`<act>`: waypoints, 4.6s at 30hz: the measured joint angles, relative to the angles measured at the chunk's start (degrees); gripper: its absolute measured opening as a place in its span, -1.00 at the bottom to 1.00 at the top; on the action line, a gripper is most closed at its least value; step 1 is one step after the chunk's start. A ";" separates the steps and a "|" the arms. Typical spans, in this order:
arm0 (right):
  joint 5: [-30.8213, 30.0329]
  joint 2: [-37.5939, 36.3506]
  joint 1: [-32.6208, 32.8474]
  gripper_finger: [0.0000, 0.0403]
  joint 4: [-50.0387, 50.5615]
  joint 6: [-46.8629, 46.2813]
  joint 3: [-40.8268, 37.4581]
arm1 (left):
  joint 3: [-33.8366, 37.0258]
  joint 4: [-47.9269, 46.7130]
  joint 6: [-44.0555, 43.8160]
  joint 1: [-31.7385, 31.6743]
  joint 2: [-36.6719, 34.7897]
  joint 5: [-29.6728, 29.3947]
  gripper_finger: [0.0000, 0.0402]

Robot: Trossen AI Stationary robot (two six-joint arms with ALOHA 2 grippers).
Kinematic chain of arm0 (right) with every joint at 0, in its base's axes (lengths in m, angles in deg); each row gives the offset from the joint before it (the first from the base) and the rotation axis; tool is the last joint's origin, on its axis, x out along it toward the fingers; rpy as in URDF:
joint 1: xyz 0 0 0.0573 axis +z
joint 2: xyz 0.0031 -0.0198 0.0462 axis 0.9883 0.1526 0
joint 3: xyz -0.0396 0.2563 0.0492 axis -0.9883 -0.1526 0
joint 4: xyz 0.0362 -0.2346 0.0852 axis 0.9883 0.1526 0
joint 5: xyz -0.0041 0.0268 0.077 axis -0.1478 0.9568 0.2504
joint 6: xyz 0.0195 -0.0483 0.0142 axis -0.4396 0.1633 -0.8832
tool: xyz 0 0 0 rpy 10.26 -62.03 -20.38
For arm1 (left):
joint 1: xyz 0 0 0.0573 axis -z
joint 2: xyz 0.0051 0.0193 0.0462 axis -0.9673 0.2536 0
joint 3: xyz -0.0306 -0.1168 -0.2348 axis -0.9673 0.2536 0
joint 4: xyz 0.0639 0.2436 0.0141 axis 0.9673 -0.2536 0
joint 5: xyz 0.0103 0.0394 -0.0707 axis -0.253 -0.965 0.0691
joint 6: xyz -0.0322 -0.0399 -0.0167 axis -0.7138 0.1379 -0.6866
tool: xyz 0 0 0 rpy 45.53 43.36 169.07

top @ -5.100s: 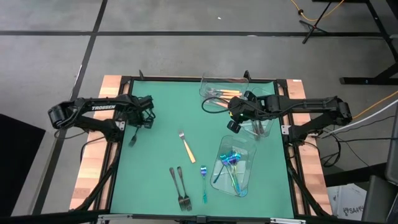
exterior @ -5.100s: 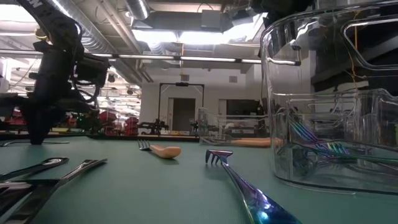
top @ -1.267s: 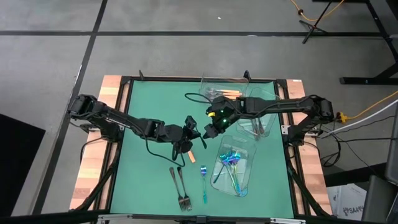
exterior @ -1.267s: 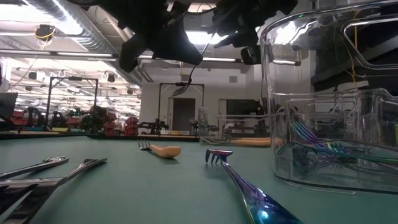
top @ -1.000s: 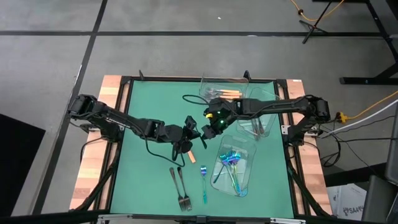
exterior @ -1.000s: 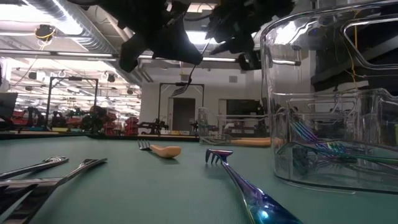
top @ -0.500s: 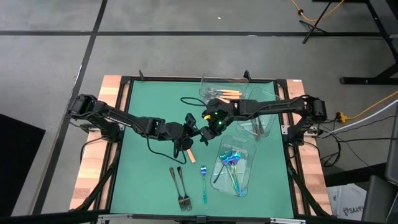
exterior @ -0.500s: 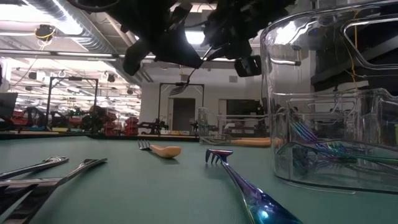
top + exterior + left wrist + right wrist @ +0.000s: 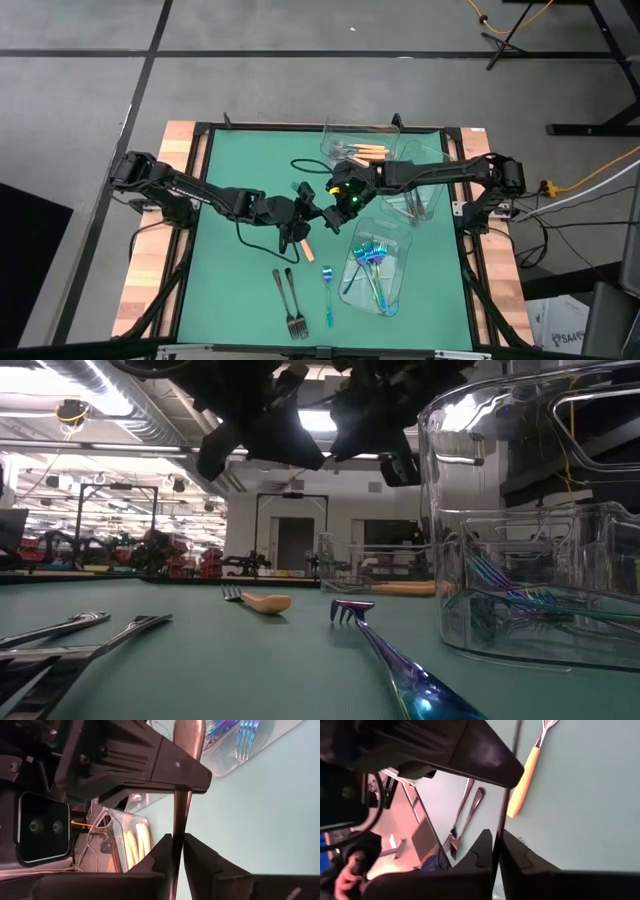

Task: Sort silverware by color (type)
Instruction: Put the black fork into the center transparent bin

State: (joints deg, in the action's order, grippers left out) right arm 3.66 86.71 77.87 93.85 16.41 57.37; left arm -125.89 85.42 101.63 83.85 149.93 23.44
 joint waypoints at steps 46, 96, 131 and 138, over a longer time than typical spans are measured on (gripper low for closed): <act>-33.16 -27.64 -5.68 -1.00 35.56 8.01 0.13 | -0.09 10.10 -9.57 3.51 -0.11 1.50 -0.72; -40.09 -42.53 -5.68 -1.00 30.31 -19.37 -38.29 | -0.07 10.02 -9.75 1.86 -0.09 1.50 -0.71; -35.91 -28.13 -5.64 -1.00 26.52 -21.67 -38.17 | -0.02 10.00 -9.72 1.86 -0.09 1.50 -0.71; -36.19 -28.11 -5.64 -0.99 26.31 -21.68 -38.21 | -0.02 10.00 -9.72 1.86 -0.09 1.50 -0.71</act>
State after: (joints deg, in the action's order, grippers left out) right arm -32.52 58.61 72.23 120.15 -5.27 19.16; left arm -125.91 95.42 91.90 85.70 149.84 24.94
